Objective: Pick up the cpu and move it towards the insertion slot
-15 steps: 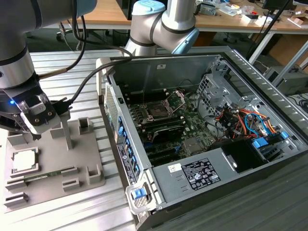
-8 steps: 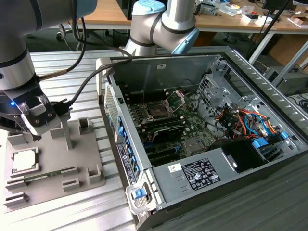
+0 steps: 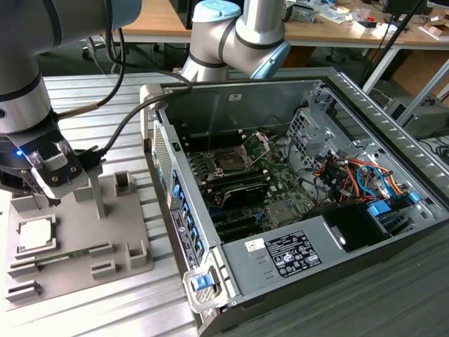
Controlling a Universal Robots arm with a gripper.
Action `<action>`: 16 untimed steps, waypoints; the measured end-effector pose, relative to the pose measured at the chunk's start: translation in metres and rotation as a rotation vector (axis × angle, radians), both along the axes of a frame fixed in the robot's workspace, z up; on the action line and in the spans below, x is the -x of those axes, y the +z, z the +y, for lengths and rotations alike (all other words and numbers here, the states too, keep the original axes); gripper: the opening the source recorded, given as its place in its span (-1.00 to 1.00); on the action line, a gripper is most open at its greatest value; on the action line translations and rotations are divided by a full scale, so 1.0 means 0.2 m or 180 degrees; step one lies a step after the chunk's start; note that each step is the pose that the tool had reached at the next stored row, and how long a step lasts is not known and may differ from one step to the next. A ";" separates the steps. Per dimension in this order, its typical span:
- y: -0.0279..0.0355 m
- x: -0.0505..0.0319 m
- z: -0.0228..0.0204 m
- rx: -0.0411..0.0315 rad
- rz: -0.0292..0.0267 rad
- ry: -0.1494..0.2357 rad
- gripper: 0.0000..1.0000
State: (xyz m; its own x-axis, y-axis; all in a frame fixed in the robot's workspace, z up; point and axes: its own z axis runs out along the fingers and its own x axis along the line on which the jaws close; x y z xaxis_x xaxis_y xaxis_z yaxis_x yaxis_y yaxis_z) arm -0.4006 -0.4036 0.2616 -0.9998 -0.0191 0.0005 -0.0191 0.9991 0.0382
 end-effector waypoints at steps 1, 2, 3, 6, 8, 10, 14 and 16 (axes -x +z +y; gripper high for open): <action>-0.002 0.000 0.000 0.0000 0.0000 0.0000 -0.79; -0.004 0.000 0.000 0.0000 0.0000 0.0000 -0.79; -0.006 0.000 0.000 0.0000 0.0000 0.0000 -0.79; -0.011 0.000 0.000 0.0000 0.0000 0.0000 -0.79; -0.016 0.001 0.000 0.0000 0.0000 0.0000 -0.79; -0.021 0.001 0.000 0.0000 0.0000 0.0000 -0.79; -0.030 0.001 0.000 0.0000 0.0000 0.0000 -0.79; -0.033 0.001 0.000 0.0000 0.0000 0.0000 -0.79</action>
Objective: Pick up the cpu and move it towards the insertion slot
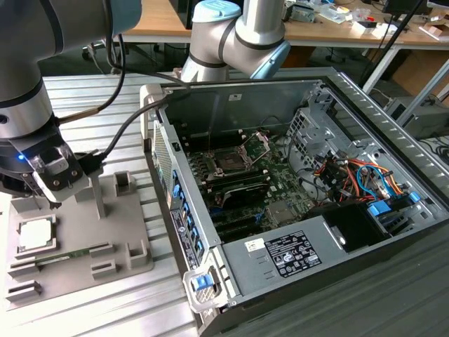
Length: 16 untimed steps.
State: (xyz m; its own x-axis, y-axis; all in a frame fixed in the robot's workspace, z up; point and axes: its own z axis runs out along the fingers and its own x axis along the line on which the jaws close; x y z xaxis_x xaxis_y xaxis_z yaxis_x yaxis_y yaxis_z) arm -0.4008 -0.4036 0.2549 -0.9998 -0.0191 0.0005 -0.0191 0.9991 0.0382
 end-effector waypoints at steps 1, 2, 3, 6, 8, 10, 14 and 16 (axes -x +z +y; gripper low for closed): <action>-0.002 0.000 0.000 0.0000 0.0000 0.0000 -0.79; -0.004 0.000 0.000 0.0000 0.0000 0.0000 -0.79; -0.006 0.000 0.000 0.0000 0.0000 0.0000 -0.79; -0.012 0.000 0.000 0.0000 0.0000 0.0000 -0.79; -0.017 0.001 0.000 0.0000 0.0000 0.0000 -0.79; -0.021 0.008 0.001 0.0000 0.0000 -0.0001 -0.79; -0.028 0.051 0.000 0.0000 0.0000 0.0000 -0.79; -0.032 0.067 0.000 0.0000 -0.0001 0.0000 -0.79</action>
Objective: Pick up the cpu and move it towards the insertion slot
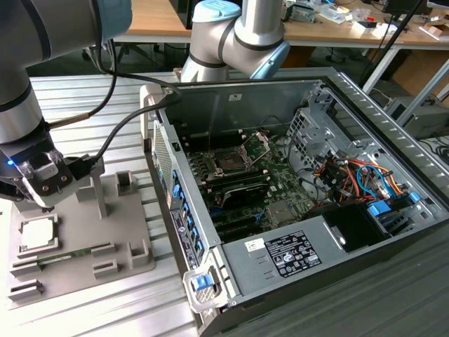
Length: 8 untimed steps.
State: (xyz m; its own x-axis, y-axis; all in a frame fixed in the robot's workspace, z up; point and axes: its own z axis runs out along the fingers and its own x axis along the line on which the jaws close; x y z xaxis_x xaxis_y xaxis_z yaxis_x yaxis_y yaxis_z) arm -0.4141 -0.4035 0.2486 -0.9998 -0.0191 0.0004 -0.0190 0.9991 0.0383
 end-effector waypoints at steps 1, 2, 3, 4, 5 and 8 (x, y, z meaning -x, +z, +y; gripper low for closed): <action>-0.002 0.006 0.000 0.0000 0.0000 0.0001 -0.79; -0.003 0.012 0.000 0.0000 0.0000 0.0001 -0.79; -0.005 0.017 0.000 0.0000 0.0000 0.0002 -0.79; -0.007 0.021 -0.001 0.0000 0.0000 0.0003 -0.79; -0.009 0.024 -0.002 0.0000 0.0000 0.0003 -0.79; -0.017 0.036 -0.007 0.0000 0.0000 0.0004 -0.79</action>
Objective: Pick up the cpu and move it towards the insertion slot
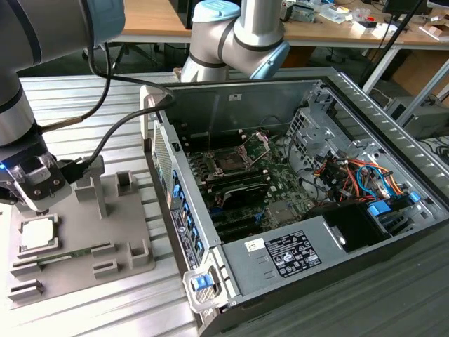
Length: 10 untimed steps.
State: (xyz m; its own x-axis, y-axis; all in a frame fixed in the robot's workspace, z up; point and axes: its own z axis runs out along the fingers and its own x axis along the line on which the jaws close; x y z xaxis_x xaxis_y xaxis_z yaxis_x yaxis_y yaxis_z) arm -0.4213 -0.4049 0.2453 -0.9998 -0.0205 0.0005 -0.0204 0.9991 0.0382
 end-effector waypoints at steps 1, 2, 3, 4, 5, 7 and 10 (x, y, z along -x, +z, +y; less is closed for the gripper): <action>-0.002 0.001 -0.001 0.0000 0.0000 0.0000 -0.79; -0.004 0.003 -0.002 0.0000 0.0000 0.0000 -0.79; -0.006 0.005 -0.002 0.0000 0.0000 0.0000 -0.79; -0.007 0.006 -0.003 0.0000 0.0000 0.0001 -0.79; -0.009 0.007 -0.004 0.0000 0.0000 0.0001 -0.79; -0.014 0.011 -0.005 0.0000 0.0000 0.0001 -0.79; -0.019 0.014 -0.006 0.0000 0.0000 0.0001 -0.79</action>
